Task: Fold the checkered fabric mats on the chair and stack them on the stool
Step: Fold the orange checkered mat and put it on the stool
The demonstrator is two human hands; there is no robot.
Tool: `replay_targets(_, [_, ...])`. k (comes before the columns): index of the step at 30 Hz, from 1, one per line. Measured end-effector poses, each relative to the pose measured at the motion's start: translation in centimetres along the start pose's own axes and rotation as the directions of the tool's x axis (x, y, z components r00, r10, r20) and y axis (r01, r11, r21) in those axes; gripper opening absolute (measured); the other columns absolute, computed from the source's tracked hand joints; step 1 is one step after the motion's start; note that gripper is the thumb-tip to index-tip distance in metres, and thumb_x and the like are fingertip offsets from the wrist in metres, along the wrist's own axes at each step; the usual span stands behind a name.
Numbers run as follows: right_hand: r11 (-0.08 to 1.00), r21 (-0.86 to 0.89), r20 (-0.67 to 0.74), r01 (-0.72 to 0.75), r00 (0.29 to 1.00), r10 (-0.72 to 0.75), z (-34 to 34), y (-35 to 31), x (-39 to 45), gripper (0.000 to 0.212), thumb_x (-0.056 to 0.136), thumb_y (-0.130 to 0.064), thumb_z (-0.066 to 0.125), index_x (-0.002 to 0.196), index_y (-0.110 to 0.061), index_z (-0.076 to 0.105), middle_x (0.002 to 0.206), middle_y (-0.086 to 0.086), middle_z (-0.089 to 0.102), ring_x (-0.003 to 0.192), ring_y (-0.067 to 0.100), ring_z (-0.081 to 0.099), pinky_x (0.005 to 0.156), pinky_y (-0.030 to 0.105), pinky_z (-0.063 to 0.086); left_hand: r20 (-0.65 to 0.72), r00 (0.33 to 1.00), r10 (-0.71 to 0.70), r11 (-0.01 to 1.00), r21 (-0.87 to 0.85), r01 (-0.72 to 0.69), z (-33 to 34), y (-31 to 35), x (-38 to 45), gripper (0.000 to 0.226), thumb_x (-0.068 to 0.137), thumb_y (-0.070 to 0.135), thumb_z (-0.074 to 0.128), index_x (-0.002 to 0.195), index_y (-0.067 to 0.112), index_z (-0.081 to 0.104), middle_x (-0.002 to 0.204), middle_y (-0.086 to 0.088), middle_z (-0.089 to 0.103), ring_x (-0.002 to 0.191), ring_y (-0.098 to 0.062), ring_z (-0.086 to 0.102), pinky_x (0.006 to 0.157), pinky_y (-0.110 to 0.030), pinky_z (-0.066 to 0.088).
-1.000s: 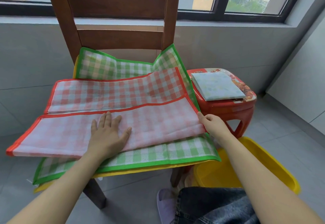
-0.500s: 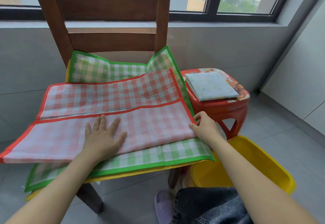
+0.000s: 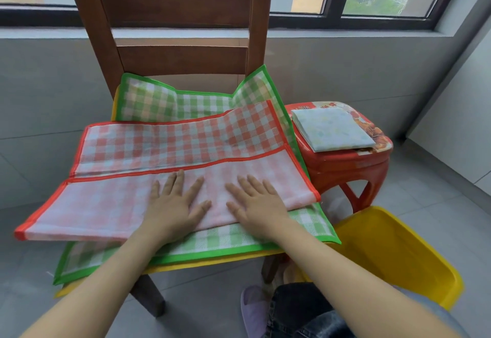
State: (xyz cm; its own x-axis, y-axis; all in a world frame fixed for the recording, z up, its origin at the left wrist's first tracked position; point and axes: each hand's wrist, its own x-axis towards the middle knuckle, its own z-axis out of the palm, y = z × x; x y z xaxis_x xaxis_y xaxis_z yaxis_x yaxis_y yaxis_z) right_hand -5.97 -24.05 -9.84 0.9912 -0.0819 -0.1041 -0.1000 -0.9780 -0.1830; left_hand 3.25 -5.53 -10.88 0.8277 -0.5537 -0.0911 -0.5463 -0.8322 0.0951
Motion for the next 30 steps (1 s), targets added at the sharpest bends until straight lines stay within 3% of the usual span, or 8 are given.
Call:
replay_targets(7, [0.967,0.009,0.027,-0.255,0.967,0.255,-0.6,4.2,-0.5,0.057,0.096,-0.053,0.016,0.148,-0.036,0.000,0.159,-0.004,-0.007,0.146,0.014,-0.010,0.119,0.038,-0.008,0.003,1.000,0.006,1.000,-0.012,-0.006,-0.1,0.0,-0.2,0.090,0.063,0.076,-0.011,0.147,0.043,-0.006,0.159,-0.006,-0.011,0.146,-0.021,-0.013,0.117,-0.047,-0.010])
replay_targets(11, [0.945,-0.017,0.027,-0.327,0.944,0.328,-1.0,4.1,-0.6,0.060,0.097,-0.051,0.014,0.150,-0.029,-0.002,0.159,0.003,-0.007,0.146,0.020,-0.010,0.118,0.040,-0.009,0.008,1.000,0.004,1.000,-0.005,-0.004,-0.2,0.1,-0.2,0.091,0.063,0.076,-0.012,0.147,0.043,-0.007,0.159,-0.006,-0.012,0.146,-0.021,-0.013,0.117,-0.048,-0.010])
replay_targets(15, [0.974,-0.004,-0.050,-0.228,0.973,0.227,-1.7,1.6,1.3,0.057,0.098,-0.042,0.021,0.151,-0.025,0.005,0.159,0.007,-0.004,0.146,0.021,-0.008,0.118,0.040,-0.009,0.015,1.000,-0.006,1.000,-0.008,0.006,-0.1,0.1,-0.1,0.089,0.064,0.076,-0.010,0.147,0.043,-0.007,0.159,-0.006,-0.010,0.147,-0.022,-0.012,0.117,-0.049,-0.009])
replay_targets(17, [0.990,0.022,-0.054,-0.142,0.988,0.143,-1.8,-0.1,2.9,0.055,0.099,-0.040,0.021,0.150,-0.026,0.007,0.159,0.005,-0.003,0.146,0.020,-0.007,0.118,0.040,-0.009,0.033,0.999,-0.027,0.999,-0.036,0.028,-0.3,0.2,0.1,0.081,0.074,0.076,0.003,0.147,0.044,-0.001,0.160,-0.005,-0.006,0.147,-0.022,-0.009,0.118,-0.048,-0.007])
replay_targets(21, [0.995,0.088,-0.029,-0.044,0.998,0.047,-1.5,-3.2,6.1,0.053,0.100,-0.039,0.022,0.150,-0.025,0.011,0.159,0.006,0.006,0.147,0.021,-0.001,0.118,0.040,-0.005,-0.057,0.997,-0.054,0.993,-0.111,0.047,-1.4,-0.3,1.0,0.057,0.091,0.059,0.025,0.144,0.038,0.027,0.153,-0.001,0.025,0.141,-0.020,0.018,0.112,-0.042,0.013])
replay_targets(26, [0.991,0.119,-0.098,-0.056,0.993,0.068,0.2,-4.5,8.0,0.052,0.099,-0.040,0.023,0.148,-0.024,0.021,0.157,0.004,0.017,0.145,0.021,0.009,0.119,0.040,0.003,-0.149,0.987,-0.066,0.917,-0.398,0.002,-3.1,-3.8,4.6,0.035,0.094,0.033,0.045,0.120,0.018,0.063,0.117,-0.006,0.059,0.113,-0.024,0.054,0.095,-0.033,0.041])
replay_targets(30, [0.991,0.124,-0.139,-0.058,0.987,0.075,0.8,-4.4,8.0,0.051,0.098,-0.042,0.023,0.147,-0.026,0.022,0.157,0.001,0.018,0.145,0.019,0.010,0.119,0.040,0.003,-0.192,0.970,-0.148,0.933,-0.353,0.073,-4.0,-6.0,9.0,0.033,0.096,0.024,0.043,0.122,0.013,0.061,0.127,-0.007,0.056,0.117,-0.027,0.050,0.099,-0.037,0.036])
